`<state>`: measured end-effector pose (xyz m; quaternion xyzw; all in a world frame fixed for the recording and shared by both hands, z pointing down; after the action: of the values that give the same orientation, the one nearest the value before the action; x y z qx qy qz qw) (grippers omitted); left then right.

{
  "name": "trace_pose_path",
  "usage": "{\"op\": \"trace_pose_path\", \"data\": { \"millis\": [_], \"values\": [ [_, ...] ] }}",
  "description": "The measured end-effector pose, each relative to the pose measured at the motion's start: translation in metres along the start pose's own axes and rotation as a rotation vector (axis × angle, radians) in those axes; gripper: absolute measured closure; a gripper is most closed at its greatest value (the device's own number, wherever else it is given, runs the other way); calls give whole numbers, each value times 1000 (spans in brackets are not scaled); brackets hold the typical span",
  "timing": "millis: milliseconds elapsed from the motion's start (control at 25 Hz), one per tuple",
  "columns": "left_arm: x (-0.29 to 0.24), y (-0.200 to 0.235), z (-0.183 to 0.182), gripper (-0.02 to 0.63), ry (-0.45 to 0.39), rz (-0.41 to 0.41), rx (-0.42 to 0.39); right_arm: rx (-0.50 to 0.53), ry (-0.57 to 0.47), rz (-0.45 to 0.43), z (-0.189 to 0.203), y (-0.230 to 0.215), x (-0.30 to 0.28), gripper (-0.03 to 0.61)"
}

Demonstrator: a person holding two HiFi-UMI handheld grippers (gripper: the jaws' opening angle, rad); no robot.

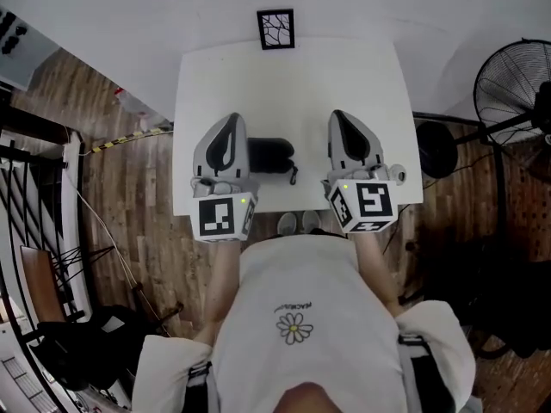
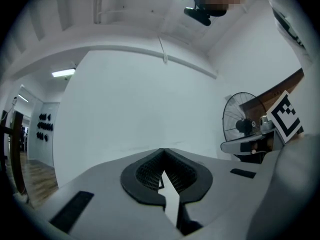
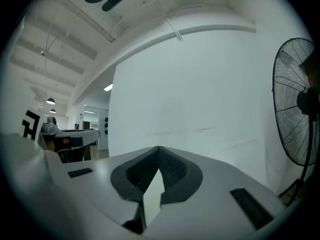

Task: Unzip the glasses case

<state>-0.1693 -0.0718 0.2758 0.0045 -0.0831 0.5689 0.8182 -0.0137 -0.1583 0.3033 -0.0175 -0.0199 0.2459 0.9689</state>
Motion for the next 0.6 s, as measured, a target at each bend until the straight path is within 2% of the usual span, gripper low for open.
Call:
{"op": "trace_pose_path", "data": {
  "millis": [400, 600],
  "values": [
    [3, 3, 1, 603, -17, -16, -14, 12, 55, -22, 12, 6, 5, 572],
    [2, 4, -5, 602, -30, -34, 27, 35, 72, -33, 16, 10, 2, 572]
  ]
}}
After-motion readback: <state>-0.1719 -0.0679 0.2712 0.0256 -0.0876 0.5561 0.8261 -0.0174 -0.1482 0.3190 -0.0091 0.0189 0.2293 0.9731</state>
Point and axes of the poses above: the fingertips, and each gripper's own axes: x backward along the fingers, y to its left, z out of its underside, the point moved 2 cm from there along x, backward along the fingers, and after that the axes turned 14 degrees about -z, right-handed, at the moved point
